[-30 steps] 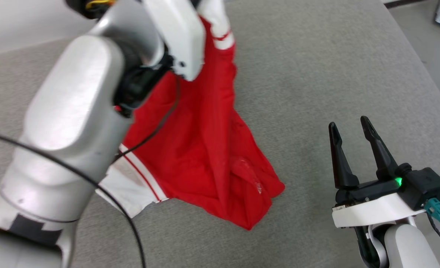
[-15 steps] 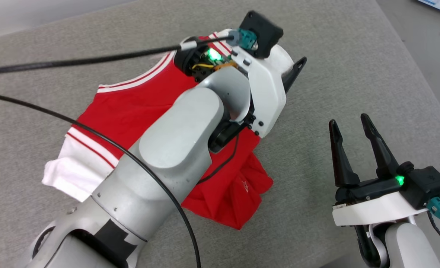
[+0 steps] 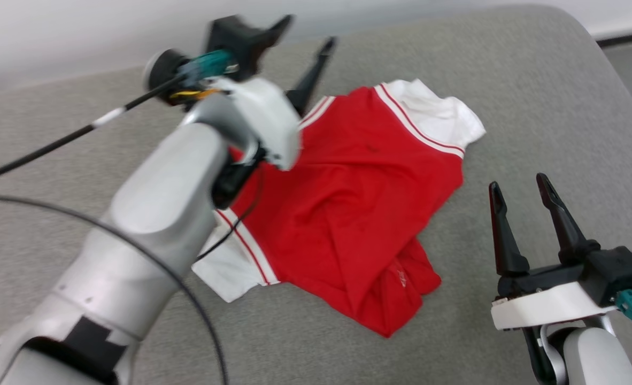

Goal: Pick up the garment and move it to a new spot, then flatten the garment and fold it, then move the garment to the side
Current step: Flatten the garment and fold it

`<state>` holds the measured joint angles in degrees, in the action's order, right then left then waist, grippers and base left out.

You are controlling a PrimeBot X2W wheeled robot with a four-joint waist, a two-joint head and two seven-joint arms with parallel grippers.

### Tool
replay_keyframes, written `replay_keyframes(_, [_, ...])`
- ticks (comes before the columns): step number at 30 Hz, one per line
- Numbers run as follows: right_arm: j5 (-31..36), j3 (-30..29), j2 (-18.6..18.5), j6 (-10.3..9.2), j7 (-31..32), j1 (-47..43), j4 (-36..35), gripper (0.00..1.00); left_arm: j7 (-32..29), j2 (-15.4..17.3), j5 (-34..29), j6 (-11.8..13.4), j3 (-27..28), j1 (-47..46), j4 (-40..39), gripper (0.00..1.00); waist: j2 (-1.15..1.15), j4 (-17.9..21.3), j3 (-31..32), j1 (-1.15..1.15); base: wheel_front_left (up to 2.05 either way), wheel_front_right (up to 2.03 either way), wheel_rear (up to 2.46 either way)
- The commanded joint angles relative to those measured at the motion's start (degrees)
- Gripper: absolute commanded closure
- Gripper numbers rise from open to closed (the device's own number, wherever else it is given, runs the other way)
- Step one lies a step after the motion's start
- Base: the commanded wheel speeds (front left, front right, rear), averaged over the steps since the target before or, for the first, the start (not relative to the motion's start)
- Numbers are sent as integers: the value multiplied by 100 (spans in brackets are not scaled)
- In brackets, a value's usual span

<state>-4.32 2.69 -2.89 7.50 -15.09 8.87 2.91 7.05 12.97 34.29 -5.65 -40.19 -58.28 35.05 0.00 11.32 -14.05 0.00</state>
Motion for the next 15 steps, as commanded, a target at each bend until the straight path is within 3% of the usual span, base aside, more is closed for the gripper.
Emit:
replay_keyframes(1, [29, -16, 4, -2, -11, -72, 6, 0, 68, 78, -9, 39, 32, 121, -21, 0, 0, -307, 302, 0, 0, 0, 0])
replay_keyframes(9, [227, -199, 2, -2, -11, -260, -15, 0, 601, 1066, 83, 547, 556, 1121, -542, 0, 0, -778, 706, 0, 0, 0, 0])
replay_keyframes(15, [221, -212, 3, -2, -11, -341, -53, 0, 781, 1535, 183, 1099, 1040, 2303, -1449, 0, 0, -918, 802, 0, 0, 0, 0])
